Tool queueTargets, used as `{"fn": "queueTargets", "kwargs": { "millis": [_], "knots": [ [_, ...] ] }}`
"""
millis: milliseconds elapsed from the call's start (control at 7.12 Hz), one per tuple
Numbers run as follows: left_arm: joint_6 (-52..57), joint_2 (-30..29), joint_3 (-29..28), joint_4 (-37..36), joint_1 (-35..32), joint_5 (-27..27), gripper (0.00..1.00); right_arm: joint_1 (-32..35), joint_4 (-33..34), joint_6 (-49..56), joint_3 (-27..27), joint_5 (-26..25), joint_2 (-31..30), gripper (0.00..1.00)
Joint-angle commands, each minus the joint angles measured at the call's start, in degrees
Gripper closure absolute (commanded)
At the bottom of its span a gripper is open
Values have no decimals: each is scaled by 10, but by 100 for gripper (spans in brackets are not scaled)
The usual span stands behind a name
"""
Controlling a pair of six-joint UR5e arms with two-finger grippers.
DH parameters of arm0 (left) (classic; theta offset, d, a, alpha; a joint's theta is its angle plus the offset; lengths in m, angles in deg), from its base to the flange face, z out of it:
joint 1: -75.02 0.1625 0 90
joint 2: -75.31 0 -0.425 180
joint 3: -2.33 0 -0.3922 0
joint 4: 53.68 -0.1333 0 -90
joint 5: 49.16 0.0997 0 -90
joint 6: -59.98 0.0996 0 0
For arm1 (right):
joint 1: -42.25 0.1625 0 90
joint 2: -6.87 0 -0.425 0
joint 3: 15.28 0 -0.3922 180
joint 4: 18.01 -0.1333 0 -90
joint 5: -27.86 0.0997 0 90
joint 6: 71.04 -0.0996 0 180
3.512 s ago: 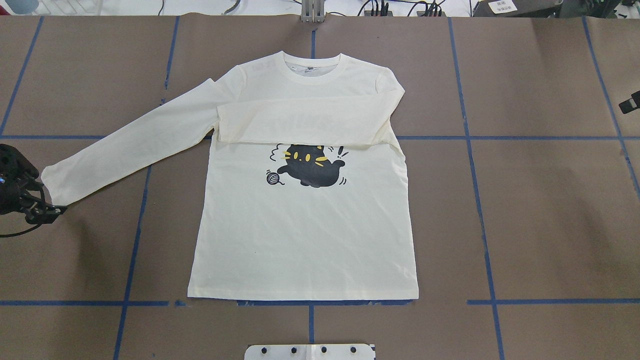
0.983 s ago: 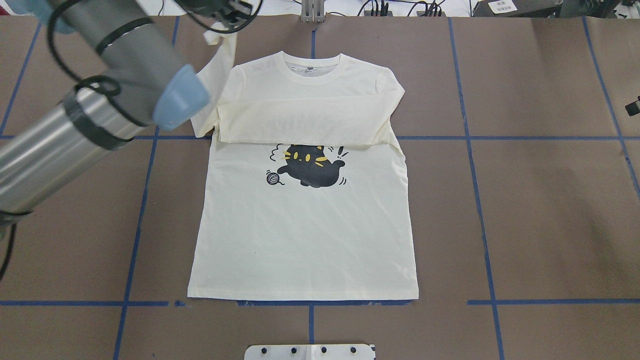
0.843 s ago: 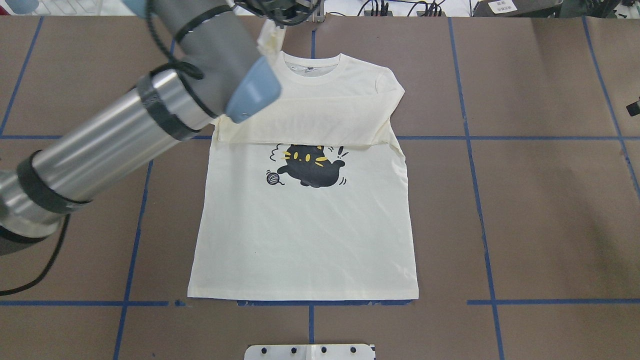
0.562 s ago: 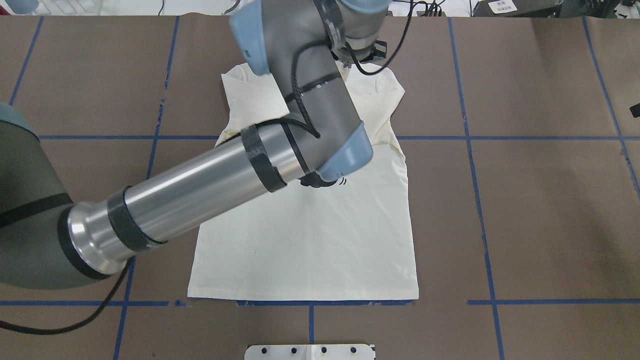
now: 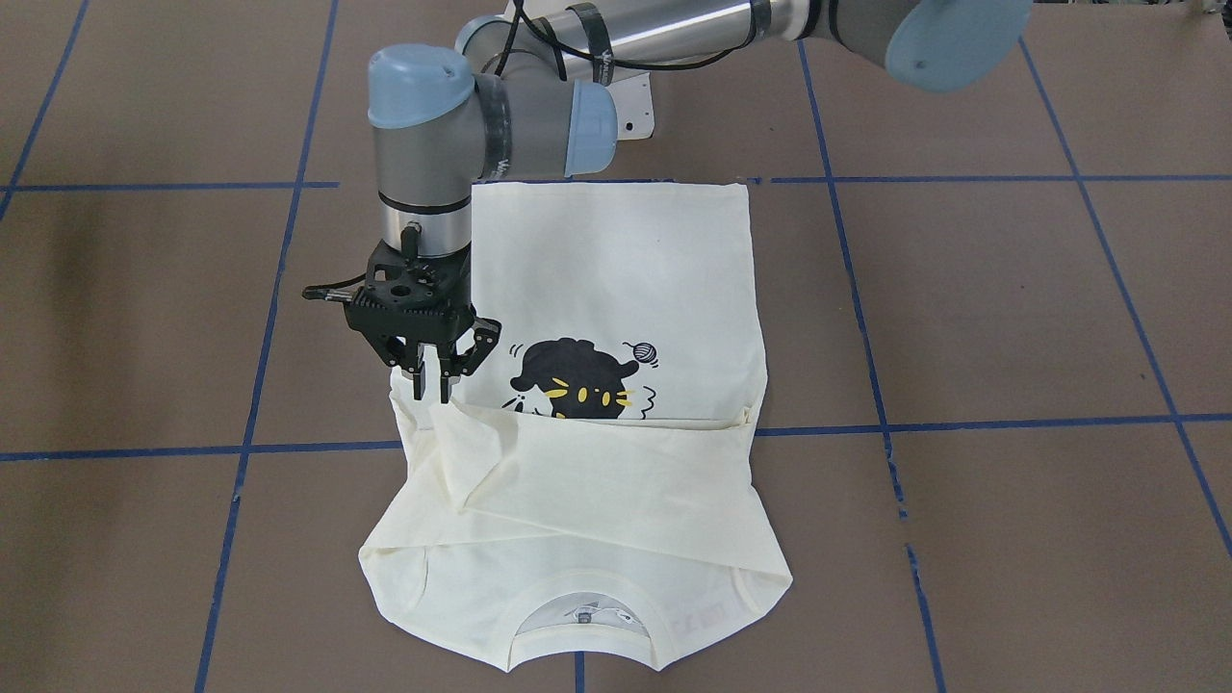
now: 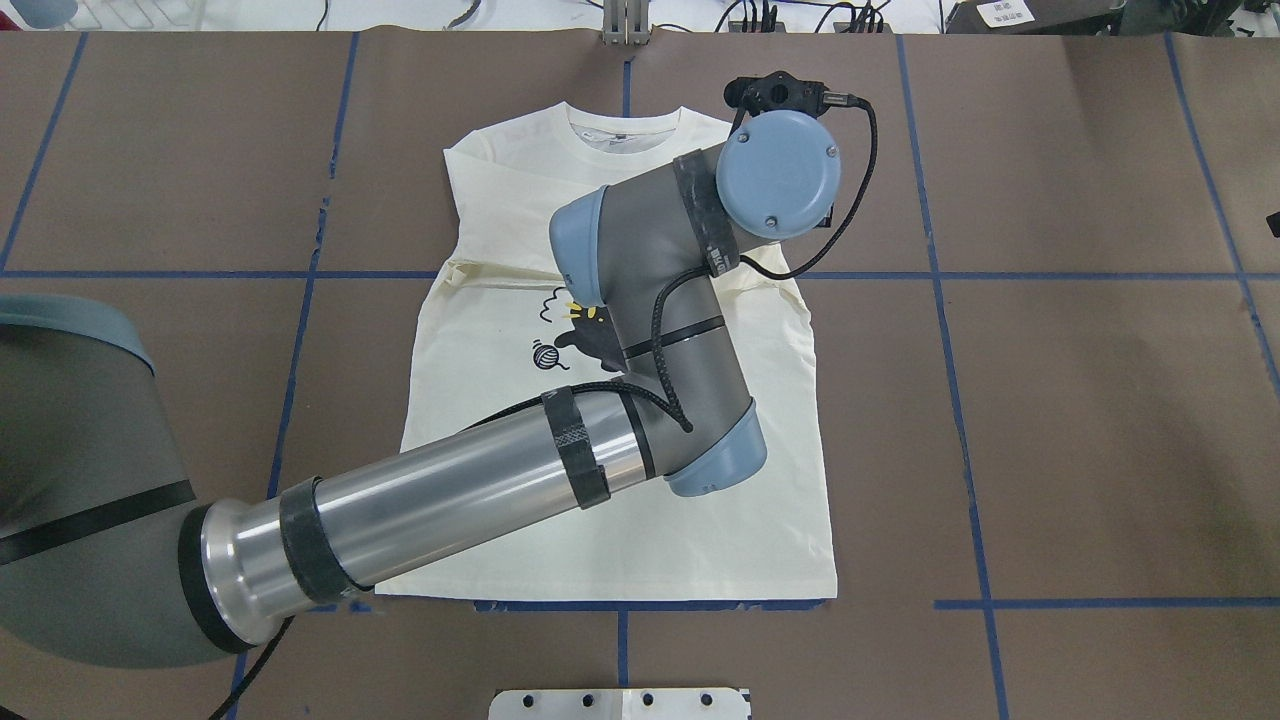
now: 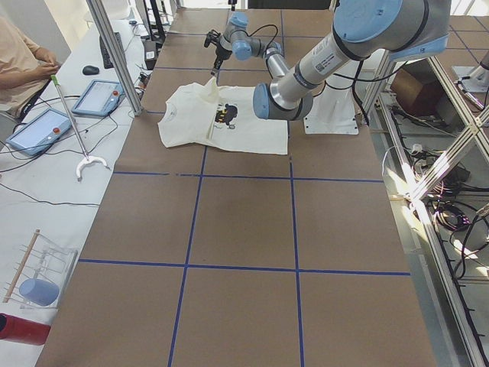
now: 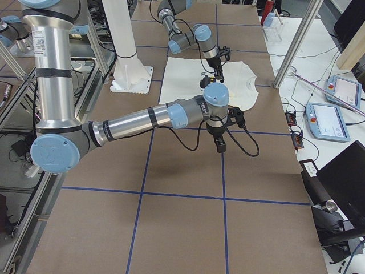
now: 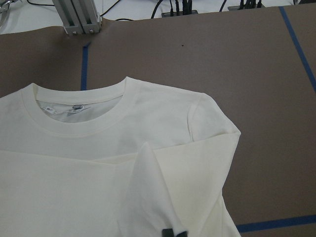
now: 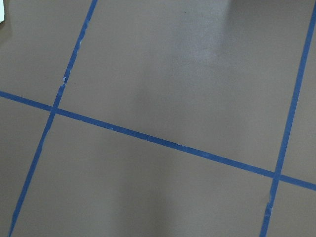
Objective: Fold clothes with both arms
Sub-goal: 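Lift the sleeve with the left gripper and fold it across the shirt body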
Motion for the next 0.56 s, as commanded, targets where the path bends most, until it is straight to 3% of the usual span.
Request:
{"fn": "queueTargets", "kwargs": {
  "millis": [0, 281, 421],
  "knots": [
    [13, 18, 21, 27, -8, -21, 0, 0, 0, -2, 2, 2, 5, 0],
    [81, 32, 107, -76, -44, -105, 0, -2, 0, -17, 8, 3, 16, 0],
    [111, 59, 177, -130, -52, -111, 0, -7, -1, -62, 12, 4, 28, 0]
  ]
}}
